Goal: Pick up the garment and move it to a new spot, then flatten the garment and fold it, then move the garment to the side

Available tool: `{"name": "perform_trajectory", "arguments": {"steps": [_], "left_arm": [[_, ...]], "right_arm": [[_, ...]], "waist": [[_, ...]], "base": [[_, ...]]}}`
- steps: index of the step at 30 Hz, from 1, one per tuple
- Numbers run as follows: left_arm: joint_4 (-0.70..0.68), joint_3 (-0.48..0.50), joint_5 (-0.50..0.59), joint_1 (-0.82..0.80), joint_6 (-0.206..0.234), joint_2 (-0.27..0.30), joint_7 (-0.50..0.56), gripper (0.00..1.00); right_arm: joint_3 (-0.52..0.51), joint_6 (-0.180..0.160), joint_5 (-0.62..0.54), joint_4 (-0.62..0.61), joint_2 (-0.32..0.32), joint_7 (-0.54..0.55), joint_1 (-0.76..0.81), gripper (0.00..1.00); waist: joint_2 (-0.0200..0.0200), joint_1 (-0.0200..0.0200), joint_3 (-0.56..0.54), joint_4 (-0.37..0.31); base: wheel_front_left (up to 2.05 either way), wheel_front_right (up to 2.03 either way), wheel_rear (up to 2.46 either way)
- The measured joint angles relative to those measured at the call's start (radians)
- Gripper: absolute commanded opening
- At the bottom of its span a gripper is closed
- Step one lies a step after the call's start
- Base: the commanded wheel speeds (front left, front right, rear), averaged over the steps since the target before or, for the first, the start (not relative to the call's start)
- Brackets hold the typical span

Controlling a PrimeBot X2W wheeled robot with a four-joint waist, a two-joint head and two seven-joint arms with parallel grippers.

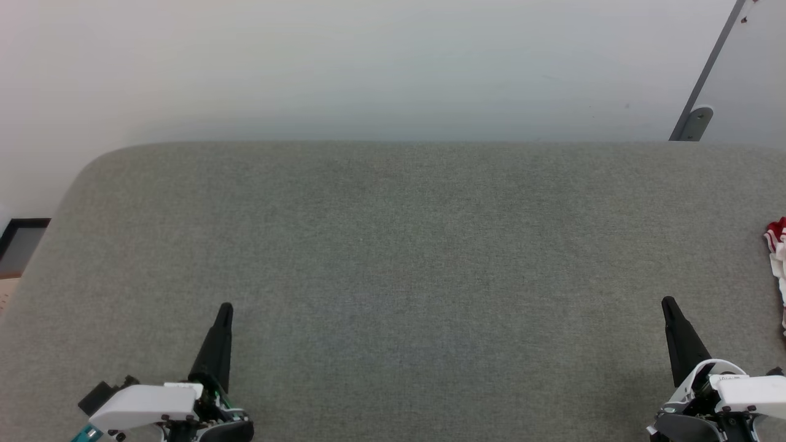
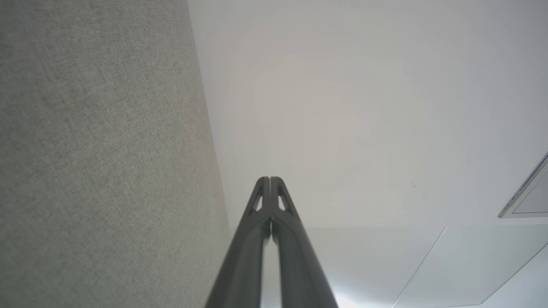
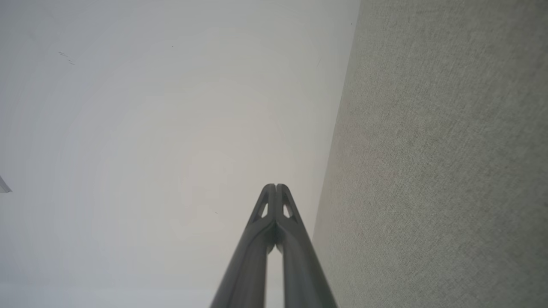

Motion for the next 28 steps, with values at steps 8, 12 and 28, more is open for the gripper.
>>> {"name": "perform_trajectory", "arguments": {"steps": [8,12,28], "left_arm": [[0.000,0.000,0.000,0.000,0.000,0.000,0.000,0.00],[0.000,0.000,0.000,0.000,0.000,0.000,0.000,0.00],[0.000,0.000,0.000,0.000,0.000,0.000,0.000,0.00]], "right_arm": [[0.000,0.000,0.000,0.000,0.000,0.000,0.000,0.00],[0.000,0.000,0.000,0.000,0.000,0.000,0.000,0.00],[0.000,0.000,0.000,0.000,0.000,0.000,0.000,0.00]], "waist": [[0.0000,0.0000,0.000,0.000],[0.0000,0.0000,0.000,0.000],[0.0000,0.0000,0.000,0.000]], "base": [[0.00,0.00,0.00],[0.00,0.00,0.00],[0.00,0.00,0.00]]}}
